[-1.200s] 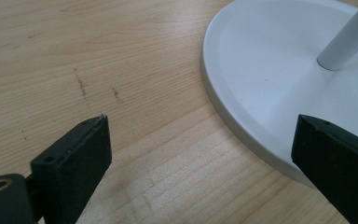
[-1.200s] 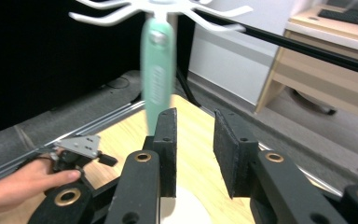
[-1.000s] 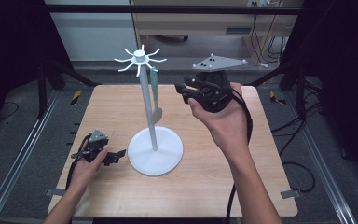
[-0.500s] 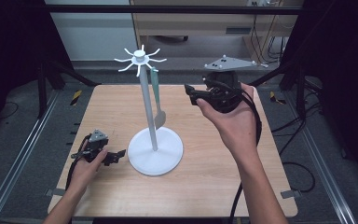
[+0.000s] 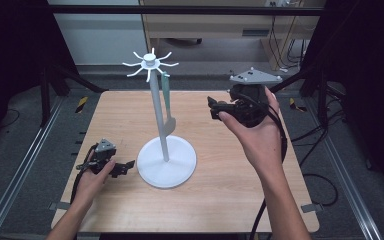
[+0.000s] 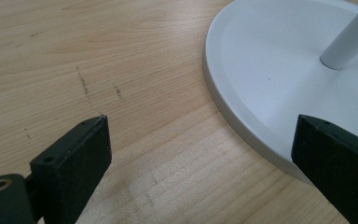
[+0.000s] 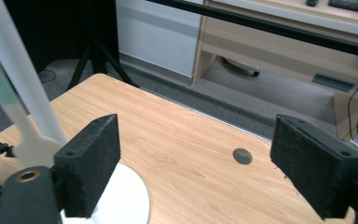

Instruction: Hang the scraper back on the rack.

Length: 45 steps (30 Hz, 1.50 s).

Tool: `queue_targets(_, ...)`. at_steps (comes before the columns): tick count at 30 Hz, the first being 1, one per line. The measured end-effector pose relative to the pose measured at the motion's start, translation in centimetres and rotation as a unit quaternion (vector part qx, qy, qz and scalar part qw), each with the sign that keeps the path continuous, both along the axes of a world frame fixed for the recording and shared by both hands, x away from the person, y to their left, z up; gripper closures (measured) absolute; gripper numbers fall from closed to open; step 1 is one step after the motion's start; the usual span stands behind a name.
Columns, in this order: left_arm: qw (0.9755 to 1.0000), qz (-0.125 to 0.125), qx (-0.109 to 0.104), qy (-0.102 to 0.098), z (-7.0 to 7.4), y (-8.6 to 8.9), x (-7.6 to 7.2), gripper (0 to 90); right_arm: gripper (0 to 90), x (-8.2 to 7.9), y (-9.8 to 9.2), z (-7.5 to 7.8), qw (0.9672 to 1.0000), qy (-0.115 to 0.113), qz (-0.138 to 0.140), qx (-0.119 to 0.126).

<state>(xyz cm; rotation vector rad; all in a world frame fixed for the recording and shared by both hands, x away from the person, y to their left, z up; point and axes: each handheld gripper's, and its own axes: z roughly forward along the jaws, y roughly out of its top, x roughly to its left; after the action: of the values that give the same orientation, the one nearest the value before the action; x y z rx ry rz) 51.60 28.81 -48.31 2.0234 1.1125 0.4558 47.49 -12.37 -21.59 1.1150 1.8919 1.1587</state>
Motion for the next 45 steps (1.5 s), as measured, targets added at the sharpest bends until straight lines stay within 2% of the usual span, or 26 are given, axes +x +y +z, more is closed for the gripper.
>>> queue_targets(9, 1.0000, 0.000, 0.000, -0.001, 0.0, 0.0, 0.0, 4.4, 11.5, -0.4, -1.4, -1.4, 0.9997, -0.006, -0.018, -0.015)
queue_targets(14, 1.0000, -0.001, 0.000, -0.002, 0.0, -0.1, 0.0, 4.4, 10.8, -0.6, -1.9, -2.8, 0.9994, 0.001, -0.022, -0.026)
queue_targets(19, 1.0000, 0.000, 0.000, -0.002, 0.0, -0.1, 0.0, 4.4, 10.3, -0.8, -2.1, -4.0, 0.9992, 0.010, -0.023, -0.030)
queue_targets(28, 1.0000, 0.000, 0.000, -0.002, 0.0, -0.1, -0.1, 4.4, 9.4, -1.3, -2.6, -7.2, 0.9984, 0.035, -0.024, -0.038)
queue_targets(38, 1.0000, -0.001, 0.004, -0.002, 0.0, -0.1, -0.1, 4.4, 8.8, -1.7, -3.3, -9.6, 0.9978, 0.051, -0.025, -0.035)
queue_targets(39, 1.0000, -0.001, 0.002, -0.002, 0.0, -0.1, -0.1, 4.4, 8.4, -1.8, -3.3, -10.4, 0.9975, 0.058, -0.026, -0.032)
queue_targets(40, 1.0000, -0.001, 0.002, -0.002, 0.0, -0.1, -0.1, 4.4, 8.4, -1.8, -3.3, -10.4, 0.9975, 0.058, -0.026, -0.032)
queue_targets(43, 1.0000, -0.001, 0.004, -0.002, 0.0, -0.1, -0.1, 4.4, 7.2, -1.8, -3.3, -11.9, 0.9969, 0.069, -0.024, -0.028)
queue_targets(45, 1.0000, -0.001, 0.003, -0.003, 0.0, -0.1, -0.1, 4.4, 6.9, -1.8, -3.3, -12.3, 0.9967, 0.073, -0.024, -0.029)
